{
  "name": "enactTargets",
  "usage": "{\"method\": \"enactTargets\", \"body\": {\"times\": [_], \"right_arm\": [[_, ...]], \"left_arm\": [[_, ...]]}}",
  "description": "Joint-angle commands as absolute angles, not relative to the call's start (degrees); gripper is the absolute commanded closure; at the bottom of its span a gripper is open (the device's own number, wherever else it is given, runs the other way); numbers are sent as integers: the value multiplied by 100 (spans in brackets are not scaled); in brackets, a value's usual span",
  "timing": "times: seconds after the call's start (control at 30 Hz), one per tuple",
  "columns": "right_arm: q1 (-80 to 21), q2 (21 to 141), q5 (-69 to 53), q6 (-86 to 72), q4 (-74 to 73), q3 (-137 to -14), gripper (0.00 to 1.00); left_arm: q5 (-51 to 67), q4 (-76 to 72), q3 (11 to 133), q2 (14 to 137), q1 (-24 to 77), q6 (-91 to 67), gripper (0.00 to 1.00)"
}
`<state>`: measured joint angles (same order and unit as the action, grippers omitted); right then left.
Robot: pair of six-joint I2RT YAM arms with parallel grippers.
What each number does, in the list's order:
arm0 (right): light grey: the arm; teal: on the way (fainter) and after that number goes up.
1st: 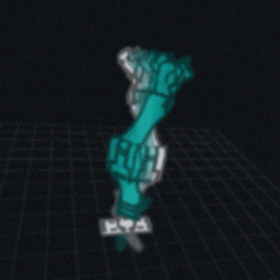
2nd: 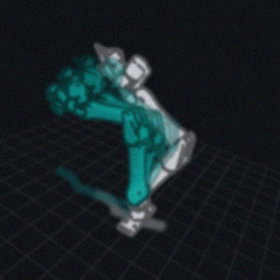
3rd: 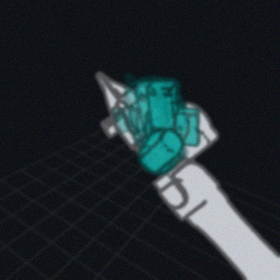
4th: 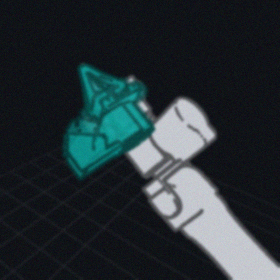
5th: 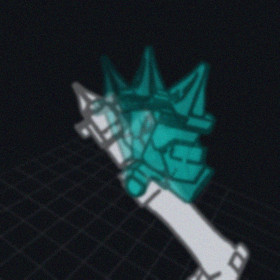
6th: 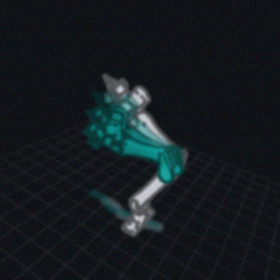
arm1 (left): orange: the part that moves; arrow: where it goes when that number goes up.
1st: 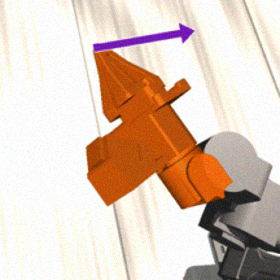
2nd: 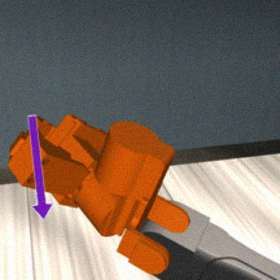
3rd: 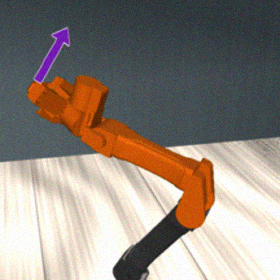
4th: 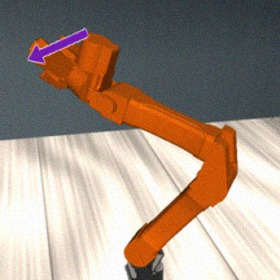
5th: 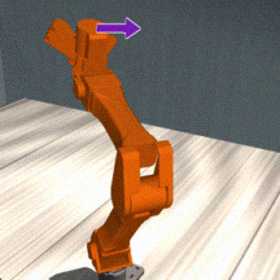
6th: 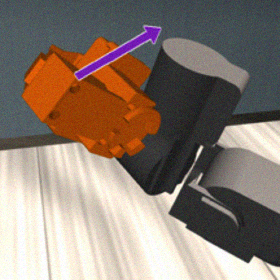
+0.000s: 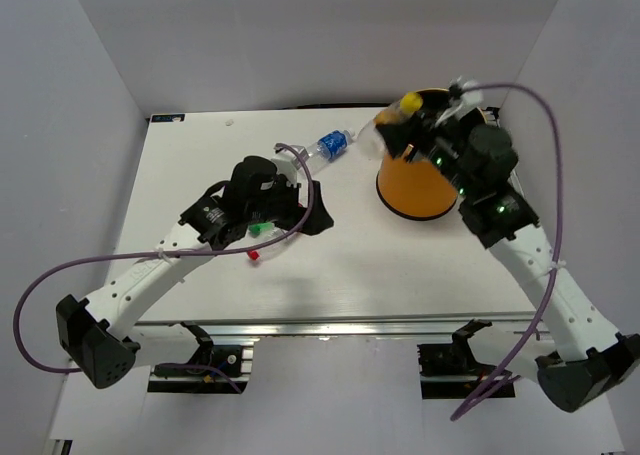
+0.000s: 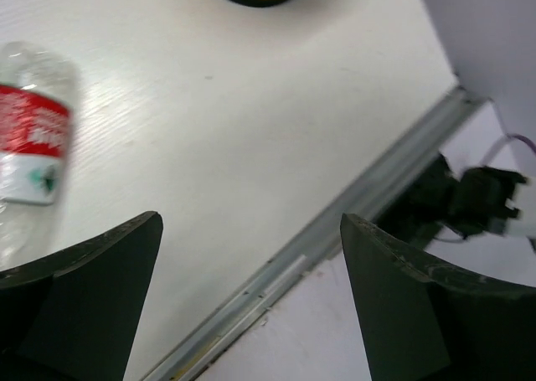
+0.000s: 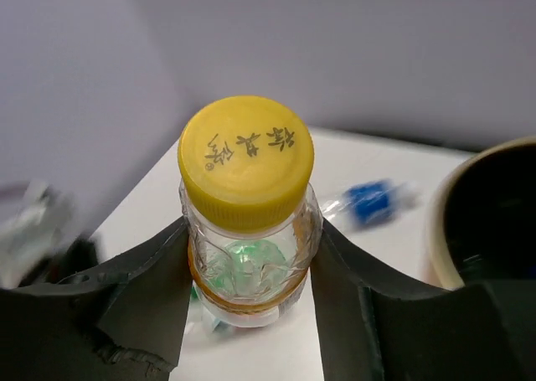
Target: Put the plastic bottles in the bin
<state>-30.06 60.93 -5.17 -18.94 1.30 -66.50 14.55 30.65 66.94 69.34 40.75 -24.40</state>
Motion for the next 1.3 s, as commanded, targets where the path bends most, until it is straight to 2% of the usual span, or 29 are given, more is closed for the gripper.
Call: {"method": "enactTargets", "body": {"times": [0.0,0.03,0.17,0.23,0.3,0.37,0.4,0.5,0.63,0.87,1.27], "right_arm": [[-2524,6520,1106,-1038,-930,-7907,82],[-2375,6878,1299,-898,-1288,-8432,86],[-1436,7637,1082,-765,-1688,-9018,86],[-952,7873,845,-878,-1556,-8886,78],[-678,8154,451,-905,-1503,-8842,52],[-300,8366,63,-984,-1791,-9078,16],[-221,8498,-321,-1010,-1863,-9131,11],[-123,8334,-666,-923,-1715,-8957,11],[-114,7744,-1133,-809,-1205,-8447,11],[-114,7085,-1485,-756,-1108,-8148,11],[-123,6434,-2777,-1019,-765,-7577,11]], "left_arm": [[151,3849,6865,6900,4078,-2417,2],[-242,3884,6838,6899,4078,-2434,2],[-746,3964,6785,7145,3964,-2425,2],[-494,3938,6802,7442,3780,-2399,2],[-141,3990,6960,7672,3596,-2347,2],[-18,3982,6996,7953,3455,-2268,2],[78,3955,6987,8032,3237,-2128,2],[860,3745,6821,8270,2638,-2022,2],[1151,3481,6566,8446,2487,-1715,2],[1002,3340,6205,8841,2479,-1564,2],[834,3481,6363,9677,2487,-1626,4]]}}
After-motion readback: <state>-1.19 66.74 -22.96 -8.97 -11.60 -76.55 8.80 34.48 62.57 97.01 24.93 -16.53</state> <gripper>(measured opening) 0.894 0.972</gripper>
